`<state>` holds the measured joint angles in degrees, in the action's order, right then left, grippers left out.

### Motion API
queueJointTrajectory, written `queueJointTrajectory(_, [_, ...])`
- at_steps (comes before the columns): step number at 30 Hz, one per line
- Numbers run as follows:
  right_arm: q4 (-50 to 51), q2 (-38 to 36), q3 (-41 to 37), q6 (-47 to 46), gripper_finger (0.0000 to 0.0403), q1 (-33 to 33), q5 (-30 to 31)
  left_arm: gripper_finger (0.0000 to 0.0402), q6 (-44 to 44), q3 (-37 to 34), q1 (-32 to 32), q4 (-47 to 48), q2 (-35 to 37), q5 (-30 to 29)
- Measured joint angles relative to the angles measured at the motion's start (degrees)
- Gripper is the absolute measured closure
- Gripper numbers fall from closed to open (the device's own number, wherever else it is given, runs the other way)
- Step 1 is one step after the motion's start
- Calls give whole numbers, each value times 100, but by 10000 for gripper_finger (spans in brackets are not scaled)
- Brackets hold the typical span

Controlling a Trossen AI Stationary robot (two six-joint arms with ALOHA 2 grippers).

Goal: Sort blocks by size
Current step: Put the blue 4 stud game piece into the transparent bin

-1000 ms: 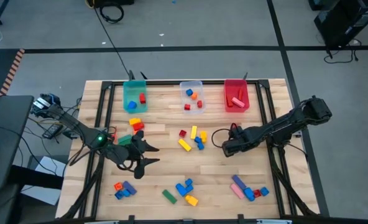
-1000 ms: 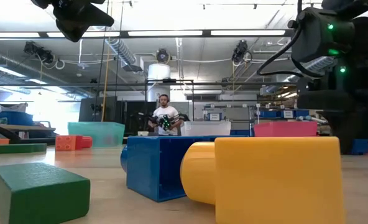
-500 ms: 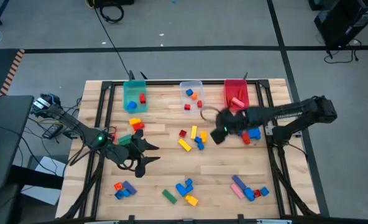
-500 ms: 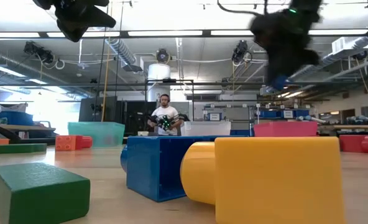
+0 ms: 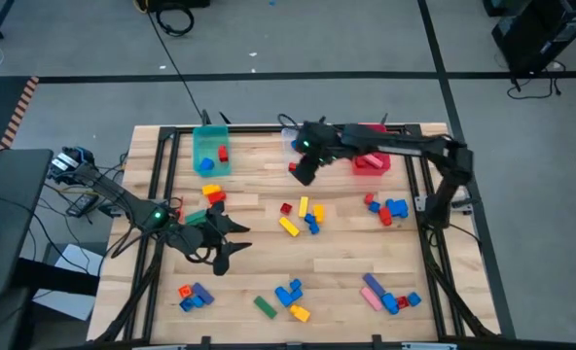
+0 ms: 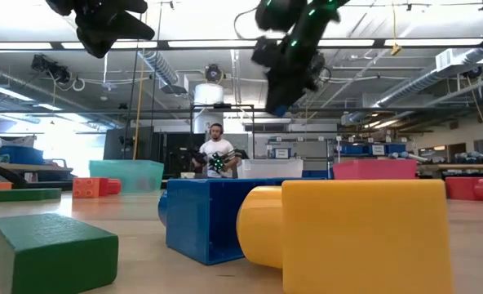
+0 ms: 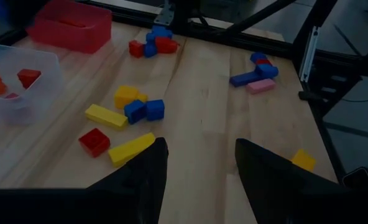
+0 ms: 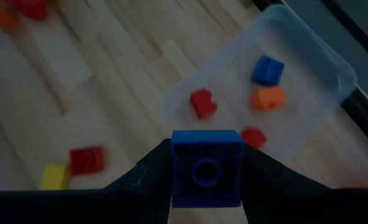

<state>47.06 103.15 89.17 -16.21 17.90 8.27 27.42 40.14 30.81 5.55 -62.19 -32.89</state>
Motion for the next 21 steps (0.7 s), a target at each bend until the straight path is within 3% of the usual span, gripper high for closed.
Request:
queueJointTrajectory(10, [-21,1150,443,337,247,605,-399,204,4,0,0,-11,0,15])
queueJointTrajectory(21, [153,1056,441,282,122,622,-507,204,46,0,-2,-33,0,8])
